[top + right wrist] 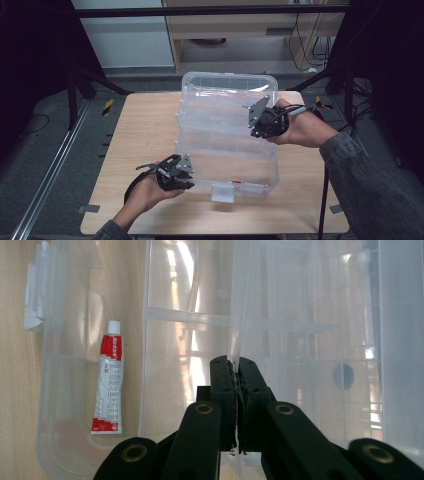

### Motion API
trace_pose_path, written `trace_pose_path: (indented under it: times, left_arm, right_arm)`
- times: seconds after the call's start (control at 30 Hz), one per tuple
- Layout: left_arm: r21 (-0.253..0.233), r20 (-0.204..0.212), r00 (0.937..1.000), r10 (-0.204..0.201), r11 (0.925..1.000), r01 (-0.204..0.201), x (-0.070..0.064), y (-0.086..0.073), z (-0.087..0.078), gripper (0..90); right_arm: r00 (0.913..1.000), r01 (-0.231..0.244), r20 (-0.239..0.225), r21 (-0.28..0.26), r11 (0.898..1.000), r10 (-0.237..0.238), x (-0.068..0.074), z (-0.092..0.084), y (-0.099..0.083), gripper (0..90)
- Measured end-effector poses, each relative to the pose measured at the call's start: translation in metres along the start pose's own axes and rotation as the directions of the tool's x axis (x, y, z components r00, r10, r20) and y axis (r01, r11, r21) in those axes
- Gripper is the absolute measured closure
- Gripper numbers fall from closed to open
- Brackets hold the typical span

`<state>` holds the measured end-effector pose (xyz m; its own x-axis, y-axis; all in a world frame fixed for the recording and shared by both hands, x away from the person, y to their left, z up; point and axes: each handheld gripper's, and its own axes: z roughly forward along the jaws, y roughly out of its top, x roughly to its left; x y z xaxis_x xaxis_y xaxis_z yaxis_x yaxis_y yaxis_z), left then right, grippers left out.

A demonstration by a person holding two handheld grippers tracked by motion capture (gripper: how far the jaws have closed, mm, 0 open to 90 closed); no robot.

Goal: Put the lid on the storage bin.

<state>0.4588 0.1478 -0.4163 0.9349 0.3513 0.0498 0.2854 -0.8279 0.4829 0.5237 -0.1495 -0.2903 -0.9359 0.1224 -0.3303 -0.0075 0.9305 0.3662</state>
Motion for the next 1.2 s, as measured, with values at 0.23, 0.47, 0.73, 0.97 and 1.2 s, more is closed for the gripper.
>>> trace_pose_path:
  times: [0.23,0.47,0.73,0.97,1.2]
  left_arm:
    - [0.003,-0.004,0.9992,0.039,0.9992,-0.039,0.002,0.0,0.0,73.0]
    - [-0.007,-0.021,0.9997,0.012,0.9999,-0.012,0.0,0.001,0.001,72.1]
    - [-0.009,-0.067,0.9977,-0.009,0.9999,0.009,0.001,0.012,0.007,72.5]
    - [-0.011,-0.068,0.9976,-0.01,0.9999,0.01,0.002,0.012,0.008,72.4]
    - [-0.007,-0.069,0.9976,-0.007,1.0,0.006,0.002,0.012,0.008,72.2]
  right_arm:
    - [1.0,0.003,0.002,-0.014,1.0,-0.003,0.01,-0.002,-0.003,87.7]
    - [1.0,0.007,-0.001,-0.003,1.0,-0.007,0.001,0.0,-0.004,86.6]
    - [0.9998,-0.014,0.017,0.03,0.999,0.013,-0.026,0.009,-0.003,85.9]
    - [0.9993,-0.005,0.036,0.008,1.0,0.005,-0.018,0.009,-0.004,86.3]
    - [0.9983,0.001,0.059,-0.034,0.999,0.001,-0.006,0.006,-0.01,86.5]
